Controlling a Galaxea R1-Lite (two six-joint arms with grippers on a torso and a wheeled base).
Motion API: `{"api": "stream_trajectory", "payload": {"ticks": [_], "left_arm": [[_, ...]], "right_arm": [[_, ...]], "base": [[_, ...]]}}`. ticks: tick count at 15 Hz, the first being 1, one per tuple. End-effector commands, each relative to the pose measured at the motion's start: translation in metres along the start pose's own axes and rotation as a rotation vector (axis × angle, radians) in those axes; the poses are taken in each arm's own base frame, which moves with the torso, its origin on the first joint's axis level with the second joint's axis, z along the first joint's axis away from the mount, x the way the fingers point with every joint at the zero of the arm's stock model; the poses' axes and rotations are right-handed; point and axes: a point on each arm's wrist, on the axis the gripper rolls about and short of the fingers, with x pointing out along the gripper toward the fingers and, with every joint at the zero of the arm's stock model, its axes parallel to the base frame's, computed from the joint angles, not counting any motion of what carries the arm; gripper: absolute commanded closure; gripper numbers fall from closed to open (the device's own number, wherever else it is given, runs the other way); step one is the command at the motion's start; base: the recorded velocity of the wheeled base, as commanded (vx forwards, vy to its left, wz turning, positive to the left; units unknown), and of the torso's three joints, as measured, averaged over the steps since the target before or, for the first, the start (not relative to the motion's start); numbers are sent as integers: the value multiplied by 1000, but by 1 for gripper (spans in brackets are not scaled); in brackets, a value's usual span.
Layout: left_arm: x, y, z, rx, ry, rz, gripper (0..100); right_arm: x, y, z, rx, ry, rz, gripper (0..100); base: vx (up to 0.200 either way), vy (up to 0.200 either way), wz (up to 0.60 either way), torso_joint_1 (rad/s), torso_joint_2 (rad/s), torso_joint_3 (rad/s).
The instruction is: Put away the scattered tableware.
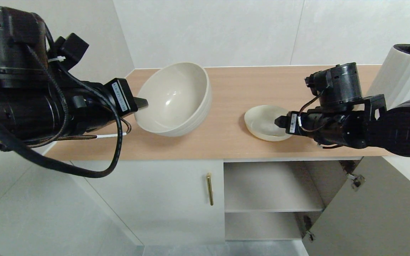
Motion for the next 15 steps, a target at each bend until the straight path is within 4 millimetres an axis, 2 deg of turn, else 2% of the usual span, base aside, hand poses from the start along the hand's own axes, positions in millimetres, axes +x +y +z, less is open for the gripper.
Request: {"api": "stream_trajectory", "payload": {"ticks": [1, 4, 5, 7, 9, 12, 13, 15], "left_arm": [[0, 0, 0, 0, 1, 1, 100], [-1, 0, 0, 0, -1, 0, 100], [-3, 0, 1, -1, -8, -2, 100], [-12, -2, 5, -3, -30, -14, 100], [-21, -1, 7, -8, -47, -14, 100], [-36, 5, 5, -10, -60, -8, 100], [-37, 6, 2, -8, -57, -5, 100], [-47, 15, -12, 32, -53, -5, 100]], "right_arm": [[6, 2, -4, -6, 14, -5, 100], [4, 1, -2, 7, 9, 2, 100], [-2, 0, 3, 42, -7, 10, 100], [-36, -9, 23, 90, -60, 72, 100], [-67, -19, 33, 122, -90, 150, 100], [-103, -39, 25, 100, -21, 224, 100], [-109, -42, 23, 96, -3, 242, 100], [-128, -54, 14, 71, 57, 258, 100]], "base": [[0, 0, 0, 0, 0, 0], [0, 0, 0, 0, 0, 0], [0, 0, 0, 0, 0, 0], [0, 0, 0, 0, 0, 0], [0, 0, 0, 0, 0, 0], [0, 0, 0, 0, 0, 0], [0, 0, 0, 0, 0, 0], [0, 0, 0, 0, 0, 0]]}}
